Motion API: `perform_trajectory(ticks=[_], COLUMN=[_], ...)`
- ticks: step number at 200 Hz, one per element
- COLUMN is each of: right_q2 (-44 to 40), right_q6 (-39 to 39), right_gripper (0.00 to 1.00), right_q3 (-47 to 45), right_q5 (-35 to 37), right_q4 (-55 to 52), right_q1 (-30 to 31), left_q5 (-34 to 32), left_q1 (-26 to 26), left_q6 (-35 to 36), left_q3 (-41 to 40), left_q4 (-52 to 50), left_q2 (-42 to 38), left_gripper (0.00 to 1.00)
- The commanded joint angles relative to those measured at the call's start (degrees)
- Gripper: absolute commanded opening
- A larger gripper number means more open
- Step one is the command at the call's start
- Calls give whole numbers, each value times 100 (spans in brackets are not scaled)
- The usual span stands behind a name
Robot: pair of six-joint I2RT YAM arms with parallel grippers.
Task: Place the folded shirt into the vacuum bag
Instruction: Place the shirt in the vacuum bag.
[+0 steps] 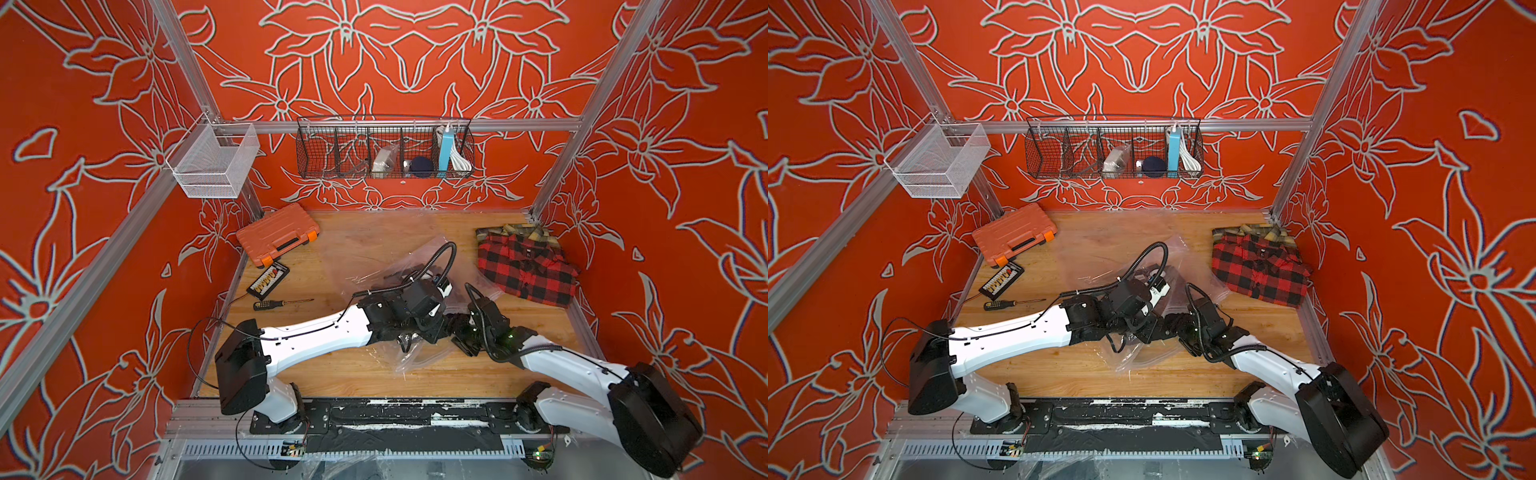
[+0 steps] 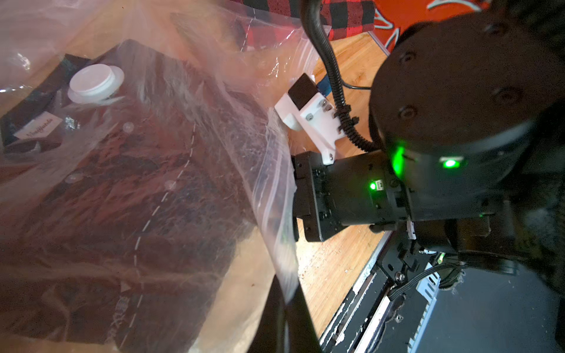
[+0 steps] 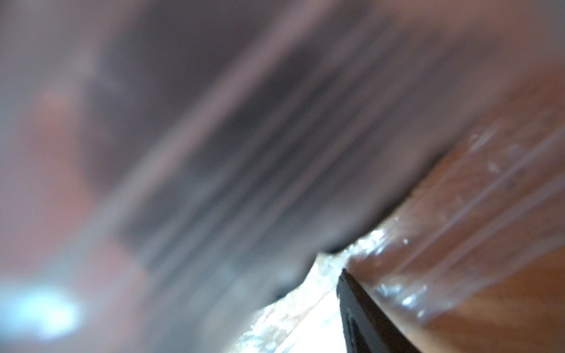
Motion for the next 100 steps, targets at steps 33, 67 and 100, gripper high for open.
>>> perform_trajectory(ticks=[33,67,100], right_q2=[992,1576,2024], right_q6=[1154,1130,920], right_gripper=[47,31,22], right_q3=[-358,-131,107], right_q5=[635,800,926], right_q4=[1801,2423,2956], right_q1=[285,286,265], left_q5=[253,130,369], left_q1=[-93,-292,-323], left_q6=[-11,229,106], left_q3=[279,515,527], left_q4=[153,-156,-182], left_q2=[66,93,-35], left_gripper=[0,0,0])
